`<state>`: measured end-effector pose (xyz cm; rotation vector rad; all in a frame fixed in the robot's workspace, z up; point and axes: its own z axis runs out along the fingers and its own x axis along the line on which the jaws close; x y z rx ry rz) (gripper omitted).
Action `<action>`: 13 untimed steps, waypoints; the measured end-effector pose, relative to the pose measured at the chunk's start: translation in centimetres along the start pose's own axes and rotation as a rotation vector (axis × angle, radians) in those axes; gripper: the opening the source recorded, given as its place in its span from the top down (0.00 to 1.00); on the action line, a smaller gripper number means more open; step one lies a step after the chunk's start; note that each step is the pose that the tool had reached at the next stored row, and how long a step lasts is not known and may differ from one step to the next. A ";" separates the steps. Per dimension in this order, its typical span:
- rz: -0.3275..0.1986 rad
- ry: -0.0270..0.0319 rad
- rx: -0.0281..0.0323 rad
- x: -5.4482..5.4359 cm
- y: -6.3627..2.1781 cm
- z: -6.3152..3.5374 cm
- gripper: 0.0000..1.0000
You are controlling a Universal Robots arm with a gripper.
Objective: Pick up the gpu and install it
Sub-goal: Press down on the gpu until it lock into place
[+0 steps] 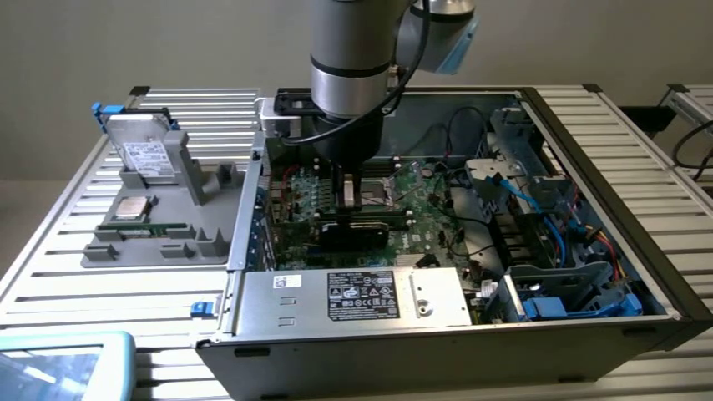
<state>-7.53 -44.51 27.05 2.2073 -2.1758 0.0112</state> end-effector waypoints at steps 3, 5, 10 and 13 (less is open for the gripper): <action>0.000 -0.0030 -0.0021 0.1 0.24 -0.99 0.89; 0.000 -0.0094 -0.0052 0.1 0.55 -1.19 0.89; 0.000 -0.0143 -0.0095 0.1 1.37 -1.45 0.89; 0.000 -0.0144 -0.0097 0.1 1.45 -1.45 0.89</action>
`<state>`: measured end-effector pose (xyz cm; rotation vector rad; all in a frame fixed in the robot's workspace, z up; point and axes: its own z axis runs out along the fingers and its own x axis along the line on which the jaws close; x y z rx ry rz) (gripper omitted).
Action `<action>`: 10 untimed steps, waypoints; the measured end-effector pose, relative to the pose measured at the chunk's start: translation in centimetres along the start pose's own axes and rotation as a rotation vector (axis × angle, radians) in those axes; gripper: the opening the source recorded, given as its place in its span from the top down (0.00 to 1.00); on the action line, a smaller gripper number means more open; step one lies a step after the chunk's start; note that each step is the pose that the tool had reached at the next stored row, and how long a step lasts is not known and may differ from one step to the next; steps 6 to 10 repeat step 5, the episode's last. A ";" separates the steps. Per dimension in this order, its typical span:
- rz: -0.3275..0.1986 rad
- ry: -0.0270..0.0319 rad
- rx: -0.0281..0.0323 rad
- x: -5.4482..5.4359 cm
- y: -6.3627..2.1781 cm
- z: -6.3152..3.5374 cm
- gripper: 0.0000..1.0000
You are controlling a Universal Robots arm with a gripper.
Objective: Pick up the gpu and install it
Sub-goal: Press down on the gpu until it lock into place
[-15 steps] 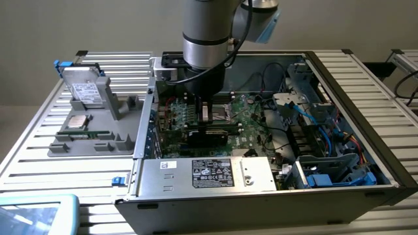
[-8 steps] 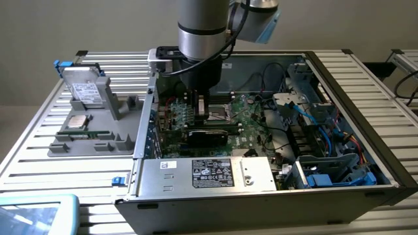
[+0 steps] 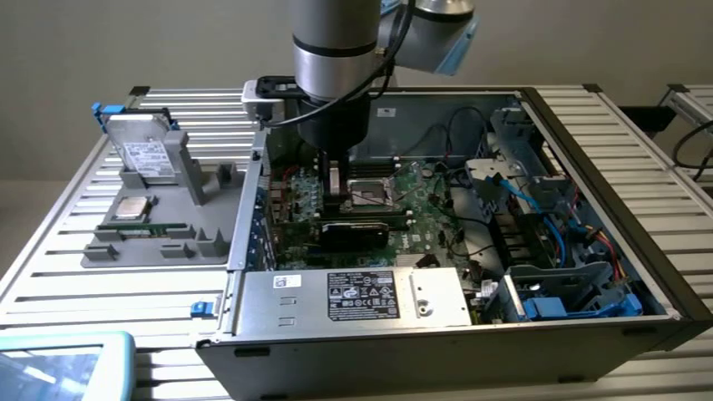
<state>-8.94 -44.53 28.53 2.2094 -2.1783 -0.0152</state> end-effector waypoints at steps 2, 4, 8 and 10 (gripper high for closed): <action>0.000 0.0001 0.0000 0.0 0.00 0.00 0.89; 0.000 0.0001 0.0000 0.0 0.01 0.00 0.89; 0.000 0.0000 0.0000 0.0 0.01 0.00 0.89; 0.000 0.0000 0.0000 0.0 0.01 0.00 0.89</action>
